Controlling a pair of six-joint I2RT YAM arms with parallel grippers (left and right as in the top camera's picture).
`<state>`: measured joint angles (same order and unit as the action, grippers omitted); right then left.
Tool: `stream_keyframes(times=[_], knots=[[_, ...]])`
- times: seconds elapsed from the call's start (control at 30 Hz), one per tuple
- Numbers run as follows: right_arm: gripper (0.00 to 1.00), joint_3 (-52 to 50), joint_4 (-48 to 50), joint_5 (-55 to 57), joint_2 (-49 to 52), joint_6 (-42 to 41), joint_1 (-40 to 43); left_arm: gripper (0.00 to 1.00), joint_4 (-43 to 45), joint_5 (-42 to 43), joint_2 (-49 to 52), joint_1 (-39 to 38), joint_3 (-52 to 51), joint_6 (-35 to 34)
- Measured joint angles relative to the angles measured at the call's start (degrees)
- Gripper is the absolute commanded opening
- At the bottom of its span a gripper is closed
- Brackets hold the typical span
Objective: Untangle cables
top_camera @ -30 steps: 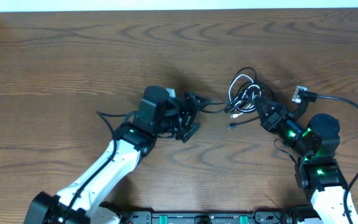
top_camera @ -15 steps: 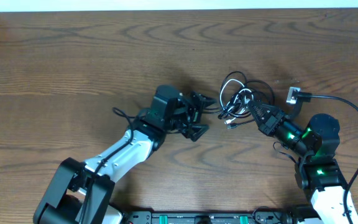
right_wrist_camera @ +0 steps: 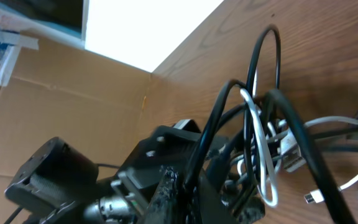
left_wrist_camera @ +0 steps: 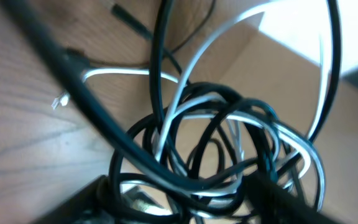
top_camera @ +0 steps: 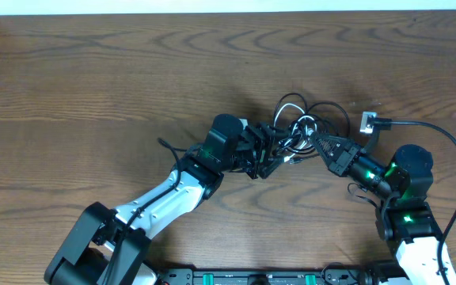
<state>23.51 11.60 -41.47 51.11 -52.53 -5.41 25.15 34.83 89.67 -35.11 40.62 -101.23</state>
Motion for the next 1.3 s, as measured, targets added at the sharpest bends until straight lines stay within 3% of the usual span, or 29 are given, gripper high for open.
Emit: stream_keyframes(times=[0.2, 0.5, 0.63, 0.97, 1.17, 1.3], knots=[[0.01, 0.00, -0.02, -2.82, 0.02, -0.02, 0.00, 0.08, 0.09, -1.77, 0.02, 0.00, 0.00, -0.79], [0.02, 0.00, -0.42, -3.96, 0.09, 0.09, 0.00, 0.08, -1.40, -3.28, 0.00, 0.07, 0.00, -0.26], [0.02, 0.00, -2.21, -3.80, 0.15, 1.44, 0.00, 0.08, -1.97, -3.69, 0.00, 0.07, 0.00, 3.28], [0.06, 0.22, -21.46, 11.80, 0.04, 6.05, 0.00, 0.08, -1.57, -5.81, 0.02, 0.85, 0.00, 27.19], [0.15, 0.22, -27.76, 21.51, 0.04, 6.64, 0.00, 0.08, 6.54, -1.22, 0.02, 2.01, -0.04, 36.54], [0.22, 0.22, -28.15, 24.00, 0.04, 6.82, -0.02, 0.08, 6.91, 0.46, 0.02, 3.52, -0.04, 40.94]])
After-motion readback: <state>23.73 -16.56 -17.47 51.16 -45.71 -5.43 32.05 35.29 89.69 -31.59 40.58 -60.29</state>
